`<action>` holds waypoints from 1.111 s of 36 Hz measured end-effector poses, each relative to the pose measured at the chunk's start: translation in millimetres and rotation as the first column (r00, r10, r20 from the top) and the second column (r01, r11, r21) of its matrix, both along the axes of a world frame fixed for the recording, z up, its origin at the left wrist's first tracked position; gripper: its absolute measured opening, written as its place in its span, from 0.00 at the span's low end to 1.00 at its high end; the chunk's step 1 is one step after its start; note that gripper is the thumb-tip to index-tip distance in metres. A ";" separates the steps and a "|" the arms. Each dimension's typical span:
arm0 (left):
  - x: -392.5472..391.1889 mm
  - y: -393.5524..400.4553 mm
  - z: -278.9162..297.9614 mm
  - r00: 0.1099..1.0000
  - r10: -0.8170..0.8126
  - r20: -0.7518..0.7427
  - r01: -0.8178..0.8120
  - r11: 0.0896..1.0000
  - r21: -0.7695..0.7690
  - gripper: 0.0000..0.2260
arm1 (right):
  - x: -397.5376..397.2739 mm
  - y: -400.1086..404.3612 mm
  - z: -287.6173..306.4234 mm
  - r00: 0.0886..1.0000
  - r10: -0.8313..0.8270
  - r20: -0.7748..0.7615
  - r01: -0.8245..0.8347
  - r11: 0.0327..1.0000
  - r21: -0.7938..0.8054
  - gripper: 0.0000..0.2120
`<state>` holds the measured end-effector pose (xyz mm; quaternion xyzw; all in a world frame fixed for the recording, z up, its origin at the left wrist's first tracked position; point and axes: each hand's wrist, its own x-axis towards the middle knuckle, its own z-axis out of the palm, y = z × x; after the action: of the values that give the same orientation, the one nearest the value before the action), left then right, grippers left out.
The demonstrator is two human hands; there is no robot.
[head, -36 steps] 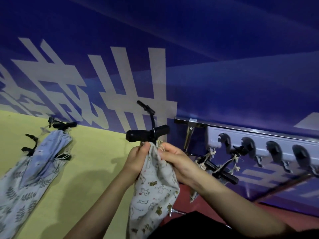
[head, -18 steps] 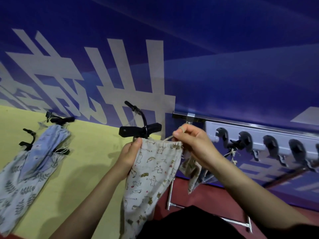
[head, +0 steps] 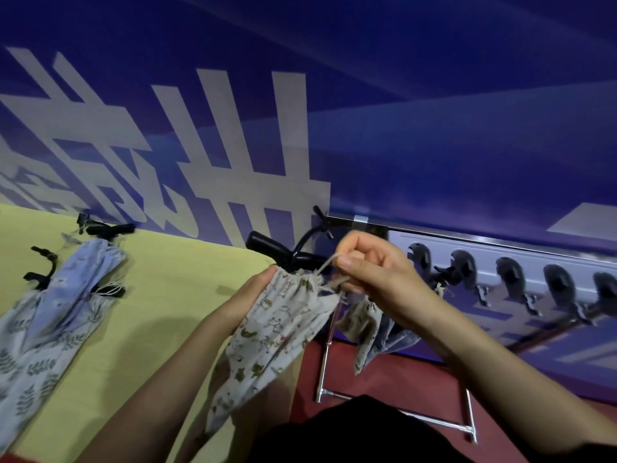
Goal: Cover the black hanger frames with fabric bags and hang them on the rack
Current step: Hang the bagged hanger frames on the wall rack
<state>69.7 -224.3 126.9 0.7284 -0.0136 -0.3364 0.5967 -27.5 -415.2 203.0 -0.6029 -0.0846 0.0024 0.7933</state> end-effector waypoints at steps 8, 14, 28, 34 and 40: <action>-6.0 -14.1 -16.0 0.993 -0.118 -0.015 0.116 0.987 -0.108 0.15 | 11.4 1.1 21.3 0.996 0.086 -0.005 -0.086 0.989 -0.122 0.02; -38.4 -35.5 1.9 0.989 0.036 0.142 0.015 0.940 -0.341 0.16 | 16.0 5.3 16.2 0.992 0.101 -0.078 -0.110 0.987 -0.117 0.01; -83.4 -79.0 -19.0 0.765 -0.046 0.642 0.124 0.989 -0.077 0.15 | -16.9 -27.6 12.3 0.973 -0.192 -0.128 0.186 0.981 -0.058 0.02; -91.0 -81.4 -28.0 0.516 -0.265 0.815 0.156 0.964 0.214 0.17 | -33.6 -46.4 3.8 0.915 -0.325 -0.238 0.345 0.938 0.045 0.06; -88.2 -73.0 -37.7 0.459 -0.414 0.786 0.274 0.908 0.318 0.19 | -51.1 -51.9 -5.0 0.893 -0.355 -0.279 0.402 0.905 0.137 0.09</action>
<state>-18.4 -297.3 89.2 0.8219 -0.4201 -0.0589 0.3802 -78.6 -467.1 198.0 -0.5240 0.1346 -0.0857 0.8366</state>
